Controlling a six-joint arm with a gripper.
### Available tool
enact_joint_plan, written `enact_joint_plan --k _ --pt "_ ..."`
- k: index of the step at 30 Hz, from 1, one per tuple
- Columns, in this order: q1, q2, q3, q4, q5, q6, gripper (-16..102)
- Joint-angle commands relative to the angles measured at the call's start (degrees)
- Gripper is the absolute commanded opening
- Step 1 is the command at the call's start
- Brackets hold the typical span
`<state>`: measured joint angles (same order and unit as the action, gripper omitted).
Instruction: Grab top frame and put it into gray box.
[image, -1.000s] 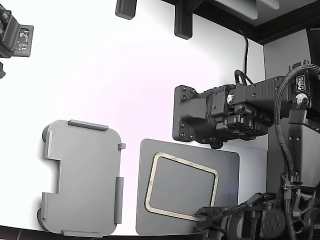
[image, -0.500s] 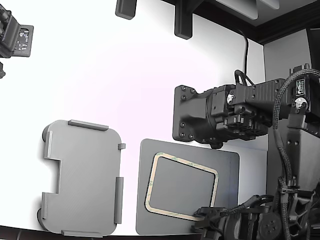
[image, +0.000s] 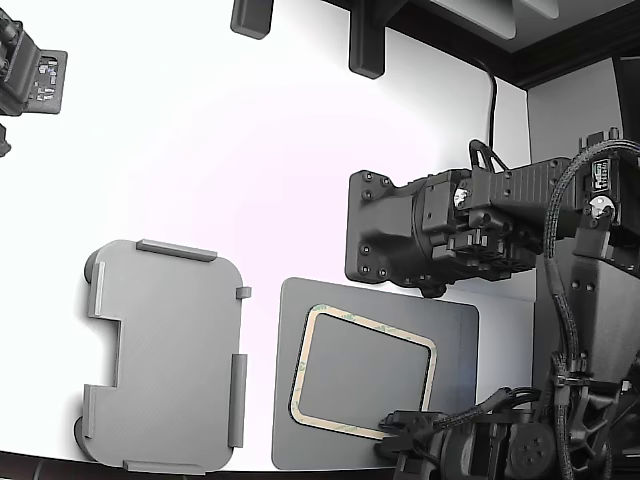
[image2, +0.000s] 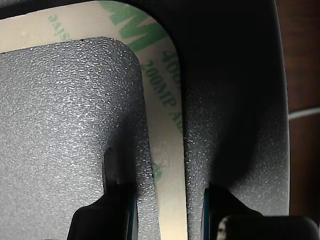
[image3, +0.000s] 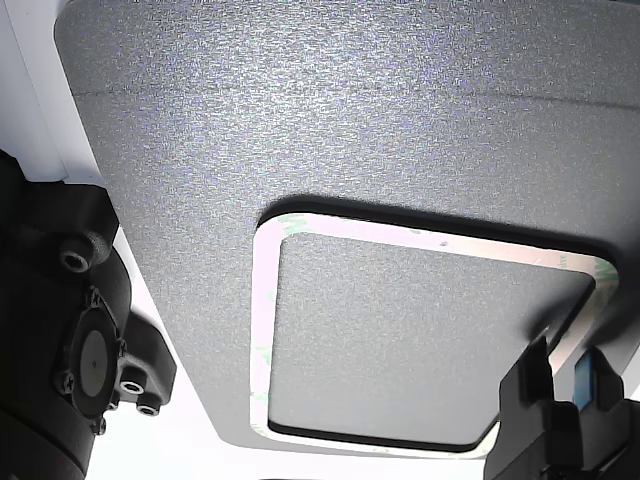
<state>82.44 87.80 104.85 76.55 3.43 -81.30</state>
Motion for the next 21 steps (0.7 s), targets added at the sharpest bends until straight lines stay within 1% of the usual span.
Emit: enact_joint_plan --k 1,4,8,13,15,16,18,21 --pt "-0.53 1.32 -0.88 -0.44 0.09 -0.09 50" --pt "-0.44 1.14 -0.79 -0.79 0.09 0.18 50" --pt "-0.44 1.05 -0.44 -1.41 0.26 0.26 46" --pt "-0.26 1.14 1.05 -2.99 0.62 0.0 32" --pt "-0.26 1.32 1.49 -3.6 0.79 -0.88 24" --pt "-0.26 1.41 1.67 -3.96 1.05 -1.49 15" --pt "-0.26 1.67 1.76 -4.39 1.49 -2.64 -9" --pt "-0.26 2.02 0.44 -2.9 1.58 -2.29 -11"
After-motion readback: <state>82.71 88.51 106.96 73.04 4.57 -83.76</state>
